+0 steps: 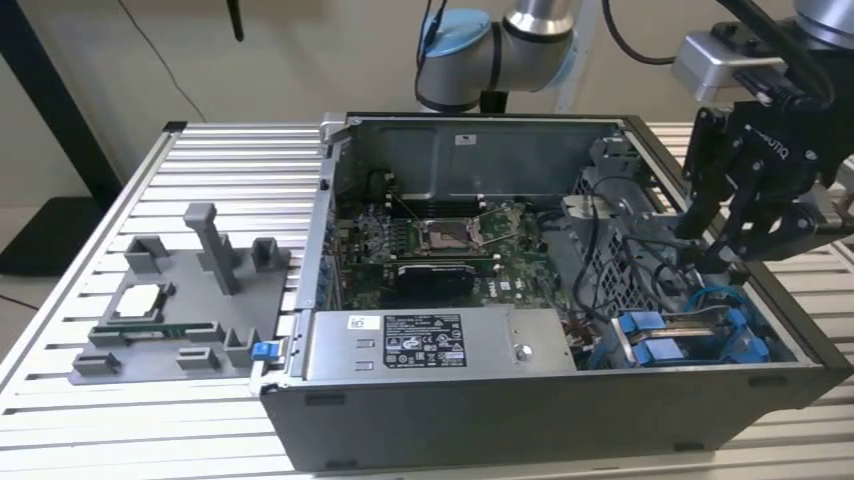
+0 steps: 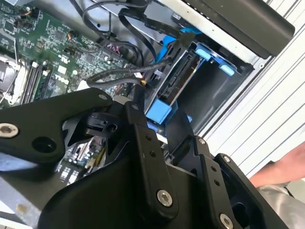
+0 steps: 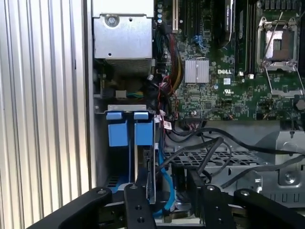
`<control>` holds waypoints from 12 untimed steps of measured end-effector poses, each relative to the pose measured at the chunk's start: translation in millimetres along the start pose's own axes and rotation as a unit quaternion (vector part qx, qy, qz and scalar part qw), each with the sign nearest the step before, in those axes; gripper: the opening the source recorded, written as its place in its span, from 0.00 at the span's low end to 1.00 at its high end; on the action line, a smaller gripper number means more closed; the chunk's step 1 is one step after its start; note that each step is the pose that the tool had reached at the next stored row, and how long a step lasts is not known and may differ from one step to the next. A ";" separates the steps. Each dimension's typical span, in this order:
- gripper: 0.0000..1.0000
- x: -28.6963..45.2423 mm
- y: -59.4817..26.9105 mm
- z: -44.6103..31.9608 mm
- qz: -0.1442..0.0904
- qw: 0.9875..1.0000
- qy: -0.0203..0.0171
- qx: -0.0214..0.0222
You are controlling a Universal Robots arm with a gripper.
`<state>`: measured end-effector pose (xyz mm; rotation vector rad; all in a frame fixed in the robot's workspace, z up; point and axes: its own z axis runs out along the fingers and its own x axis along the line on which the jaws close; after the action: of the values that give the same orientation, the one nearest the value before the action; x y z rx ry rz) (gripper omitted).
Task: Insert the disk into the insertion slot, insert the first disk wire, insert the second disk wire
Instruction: 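Insert the first disk wire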
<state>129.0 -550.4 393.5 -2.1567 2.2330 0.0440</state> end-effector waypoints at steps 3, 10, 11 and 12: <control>1.00 -2.5 2.2 1.7 0.000 1.000 0.000 0.008; 1.00 -2.4 6.9 6.1 -0.001 1.000 -0.001 0.027; 1.00 -2.4 8.2 6.6 -0.001 1.000 -0.001 0.027; 1.00 -2.3 9.0 7.2 -0.001 1.000 -0.001 0.029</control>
<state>120.1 -547.5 386.3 -2.1293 2.2015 -0.0184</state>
